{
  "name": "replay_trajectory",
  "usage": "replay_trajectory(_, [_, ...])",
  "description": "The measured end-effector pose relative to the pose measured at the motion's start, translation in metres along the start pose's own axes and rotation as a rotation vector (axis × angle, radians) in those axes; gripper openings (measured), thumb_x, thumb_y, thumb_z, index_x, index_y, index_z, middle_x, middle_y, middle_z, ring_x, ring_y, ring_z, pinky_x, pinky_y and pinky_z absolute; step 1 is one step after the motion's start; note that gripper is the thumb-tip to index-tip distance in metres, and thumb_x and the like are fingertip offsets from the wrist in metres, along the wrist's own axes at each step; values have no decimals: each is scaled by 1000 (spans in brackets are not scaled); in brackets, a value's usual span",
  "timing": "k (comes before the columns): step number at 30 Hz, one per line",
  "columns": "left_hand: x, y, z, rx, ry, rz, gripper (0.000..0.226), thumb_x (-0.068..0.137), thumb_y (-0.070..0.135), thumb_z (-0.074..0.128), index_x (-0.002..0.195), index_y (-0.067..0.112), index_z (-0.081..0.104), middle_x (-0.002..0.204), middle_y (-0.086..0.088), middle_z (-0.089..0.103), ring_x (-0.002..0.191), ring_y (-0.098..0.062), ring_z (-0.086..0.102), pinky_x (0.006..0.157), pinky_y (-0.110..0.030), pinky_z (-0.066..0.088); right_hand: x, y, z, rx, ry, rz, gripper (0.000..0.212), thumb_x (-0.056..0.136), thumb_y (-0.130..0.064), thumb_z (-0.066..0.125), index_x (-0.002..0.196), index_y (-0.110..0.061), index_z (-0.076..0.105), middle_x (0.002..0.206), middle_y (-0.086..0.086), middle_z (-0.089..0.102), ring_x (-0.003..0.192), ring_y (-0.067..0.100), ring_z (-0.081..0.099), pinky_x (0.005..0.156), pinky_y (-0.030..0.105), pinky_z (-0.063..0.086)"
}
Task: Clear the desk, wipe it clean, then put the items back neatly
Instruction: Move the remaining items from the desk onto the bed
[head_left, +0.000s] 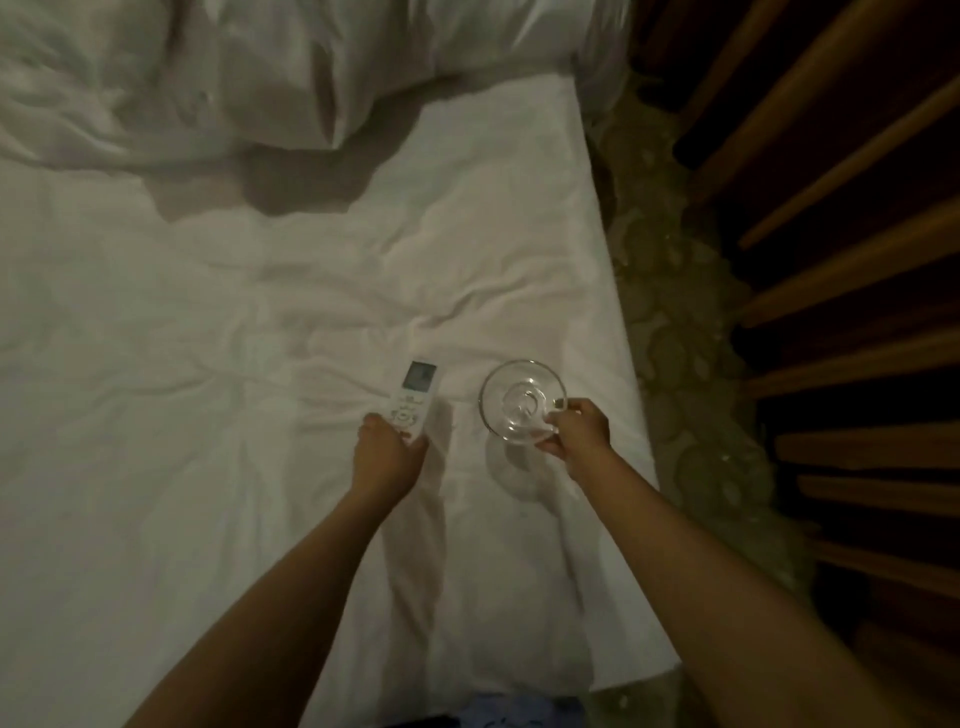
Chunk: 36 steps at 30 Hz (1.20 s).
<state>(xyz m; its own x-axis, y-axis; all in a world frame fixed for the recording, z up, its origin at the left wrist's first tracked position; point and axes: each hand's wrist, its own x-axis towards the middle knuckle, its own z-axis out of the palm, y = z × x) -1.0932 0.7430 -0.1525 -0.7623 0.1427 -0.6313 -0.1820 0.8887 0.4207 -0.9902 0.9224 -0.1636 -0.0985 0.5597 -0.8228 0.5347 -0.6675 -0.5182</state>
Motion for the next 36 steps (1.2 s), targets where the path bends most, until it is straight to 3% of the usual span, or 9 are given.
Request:
replay_trajectory(6, [51, 38, 37, -37, 29, 9, 57, 86, 24, 67, 123, -8, 37, 128, -26, 46, 116, -41, 50, 94, -42, 43, 58, -15, 21, 54, -6, -17, 24, 82, 9, 54, 85, -14, 56, 86, 14, 60, 60, 21, 60, 43, 24, 53])
replay_trajectory(9, [63, 47, 56, -26, 15, 22, 58, 87, 23, 65, 125, -9, 36, 128, -26, 43, 118, -39, 46, 96, -40, 39, 75, -11, 24, 28, -63, 1, 23, 80, 11, 57, 87, -11, 56, 83, 12, 59, 68, 23, 59, 49, 24, 51])
replay_trajectory(12, [62, 47, 63, 102, -44, -35, 56, 89, 28, 61, 128, -4, 37, 129, -24, 41, 121, -38, 42, 98, -41, 37, 87, -3, 17, -243, -36, -35, 20, 80, 7, 60, 81, -13, 56, 85, 12, 61, 76, 25, 60, 72, 37, 54])
replay_trajectory(14, [57, 42, 57, 144, -62, -48, 56, 89, 28, 62, 129, -3, 37, 130, -24, 40, 121, -38, 42, 98, -43, 38, 81, -7, 8, -424, 15, -114, 14, 85, 0, 58, 97, -7, 58, 92, 11, 62, 84, 27, 62, 83, 37, 53])
replay_trajectory(16, [49, 36, 43, 192, -62, -15, 57, 88, 25, 62, 131, -3, 36, 131, -24, 40, 121, -38, 43, 97, -42, 39, 69, -15, -1, -656, 57, -244, 25, 87, -3, 56, 112, -2, 56, 107, 12, 61, 99, 29, 59, 81, 30, 48])
replay_trajectory(21, [17, 20, -9, 355, -48, 64, 50, 90, 24, 58, 130, 1, 38, 131, -19, 42, 122, -33, 42, 99, -38, 38, 17, -46, 1, -1117, -112, -545, 24, 86, 2, 49, 109, 1, 55, 114, 19, 57, 102, 32, 56, 74, 27, 40])
replay_trajectory(28, [-57, -3, -102, 366, 75, 90, 45, 90, 24, 53, 129, 5, 41, 129, -15, 45, 120, -29, 44, 98, -36, 40, -105, -71, 45, -1442, -297, -877, 28, 93, -8, 47, 120, -4, 51, 127, 14, 54, 117, 30, 52, 93, 31, 42])
replay_trajectory(36, [-186, -109, -180, 287, 259, -2, 49, 92, 30, 53, 134, 8, 38, 133, -11, 44, 123, -27, 43, 99, -35, 40, -274, -10, 97, -1748, -560, -1336, 26, 94, -5, 41, 120, -1, 45, 126, 17, 46, 115, 30, 48, 90, 32, 39])
